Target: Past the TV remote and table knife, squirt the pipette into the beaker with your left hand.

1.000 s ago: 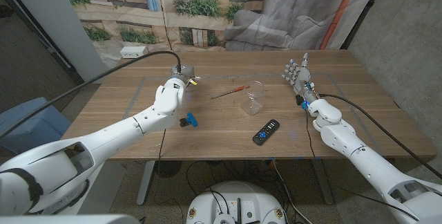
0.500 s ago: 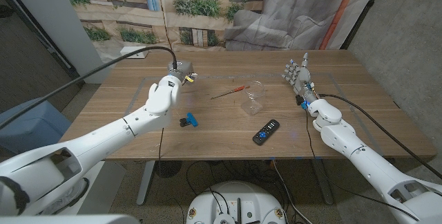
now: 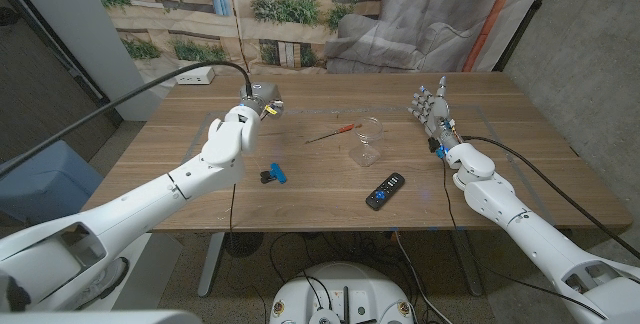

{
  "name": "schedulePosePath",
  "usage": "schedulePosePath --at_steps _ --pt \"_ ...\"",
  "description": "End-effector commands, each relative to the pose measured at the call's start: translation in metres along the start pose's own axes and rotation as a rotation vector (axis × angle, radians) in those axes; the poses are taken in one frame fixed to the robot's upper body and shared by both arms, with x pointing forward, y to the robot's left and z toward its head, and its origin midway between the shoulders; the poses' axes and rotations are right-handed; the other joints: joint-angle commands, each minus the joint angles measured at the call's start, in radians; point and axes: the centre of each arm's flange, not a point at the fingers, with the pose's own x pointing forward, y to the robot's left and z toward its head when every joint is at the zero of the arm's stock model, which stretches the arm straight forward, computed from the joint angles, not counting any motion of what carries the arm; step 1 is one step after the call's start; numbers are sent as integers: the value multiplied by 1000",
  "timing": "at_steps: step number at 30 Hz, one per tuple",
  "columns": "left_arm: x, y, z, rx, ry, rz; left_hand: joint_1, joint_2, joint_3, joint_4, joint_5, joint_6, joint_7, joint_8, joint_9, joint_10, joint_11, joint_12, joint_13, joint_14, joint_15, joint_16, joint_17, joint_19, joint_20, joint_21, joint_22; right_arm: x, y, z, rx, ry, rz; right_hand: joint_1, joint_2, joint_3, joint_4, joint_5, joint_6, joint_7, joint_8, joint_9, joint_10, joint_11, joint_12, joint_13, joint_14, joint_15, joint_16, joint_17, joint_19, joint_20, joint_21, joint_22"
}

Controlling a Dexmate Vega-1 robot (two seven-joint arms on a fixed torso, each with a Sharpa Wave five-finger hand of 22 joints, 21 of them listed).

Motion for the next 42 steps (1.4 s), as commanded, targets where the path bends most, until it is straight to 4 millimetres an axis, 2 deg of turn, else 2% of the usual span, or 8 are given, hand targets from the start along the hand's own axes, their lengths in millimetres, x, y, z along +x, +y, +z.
schedulePosePath --at_steps 1,24,28,34,42 --pt "-16 22 3 -84 -34 50 2 7 -6 -2 -2 2 6 -4 2 3 0 0 6 11 -122 -4 3 1 -2 -1 3 0 0 0 0 0 0 0 58 -7 0 6 4 -9 7 6 -2 -2 5 3 -11 -79 2 5 3 0 4 5" --pt "-38 49 13 -341 -126 120 2 10 -12 -1 -2 1 14 -7 3 1 1 -1 6 19 -115 -3 3 3 0 0 3 0 0 0 0 0 0 0 58 -7 1 6 3 -10 7 6 -1 -3 5 3 -10 -79 2 5 3 0 4 5" --pt "-43 54 14 -445 -139 118 2 11 -13 -1 -2 0 15 -8 3 0 1 -1 6 21 -113 -3 3 4 2 0 3 0 0 0 0 0 0 0 58 -7 1 6 3 -8 7 6 -4 -2 4 3 -11 -79 2 5 3 0 4 5" --pt "-50 54 13 -600 -182 148 2 12 -15 -1 -2 0 15 -8 4 2 1 -1 7 23 -111 -3 3 6 0 1 3 0 0 0 0 0 0 0 58 -6 1 6 3 -9 7 6 -4 -4 4 3 -11 -79 2 5 3 0 4 5" --pt "-54 53 17 -686 -193 154 1 12 -17 -1 -2 0 15 -8 4 0 1 -2 7 24 -109 -4 3 10 -1 2 3 0 0 0 0 0 0 0 58 -7 1 6 3 -8 7 6 -3 -2 4 3 -11 -79 2 5 3 0 4 5"
